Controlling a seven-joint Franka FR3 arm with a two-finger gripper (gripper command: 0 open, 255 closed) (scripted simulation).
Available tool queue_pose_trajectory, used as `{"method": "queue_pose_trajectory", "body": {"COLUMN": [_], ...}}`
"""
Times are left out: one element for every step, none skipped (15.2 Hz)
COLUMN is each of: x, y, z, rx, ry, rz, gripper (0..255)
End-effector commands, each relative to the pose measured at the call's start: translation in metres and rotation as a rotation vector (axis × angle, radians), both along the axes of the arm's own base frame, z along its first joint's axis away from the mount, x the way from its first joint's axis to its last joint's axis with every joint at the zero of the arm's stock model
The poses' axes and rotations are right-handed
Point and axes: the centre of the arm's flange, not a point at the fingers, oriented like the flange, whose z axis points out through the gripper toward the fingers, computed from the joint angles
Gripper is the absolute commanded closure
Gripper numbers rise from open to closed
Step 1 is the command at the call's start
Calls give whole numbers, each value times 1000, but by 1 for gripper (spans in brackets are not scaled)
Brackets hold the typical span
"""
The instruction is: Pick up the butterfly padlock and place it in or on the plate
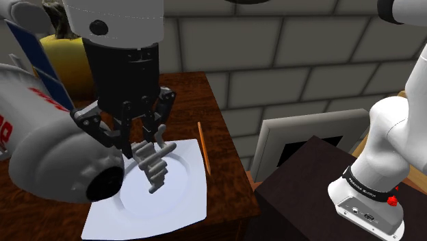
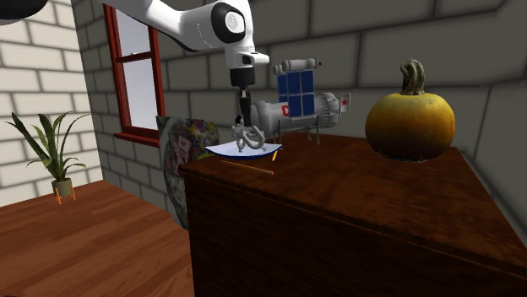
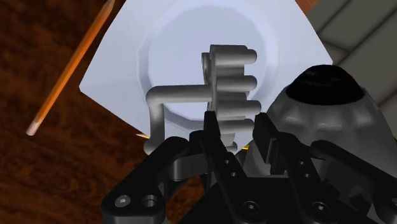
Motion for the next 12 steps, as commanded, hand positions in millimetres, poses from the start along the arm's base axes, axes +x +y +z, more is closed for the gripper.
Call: {"method": "queue_pose_trajectory", "body": {"x": [9,4,4,6,8,10,9,8,8,8,8,8], "y": [8,16,11,19,17,18,8,7,6,5,4,4], "z": [-45,-51,-43,-41,-44,-43,-45,-32,-18,-5,5,5], "rx": [-53,-54,-53,-54,-54,-54,-53,-53,-53,-53,-53,-53], "ry": [52,52,52,52,52,52,52,52,52,52,52,52], "rz": [-4,-3,-3,-3,-3,-3,-4,-4,-4,-4,-4,-4], "gripper": [255,0,0,0,0,0,0,0,0,0,0,0]}}
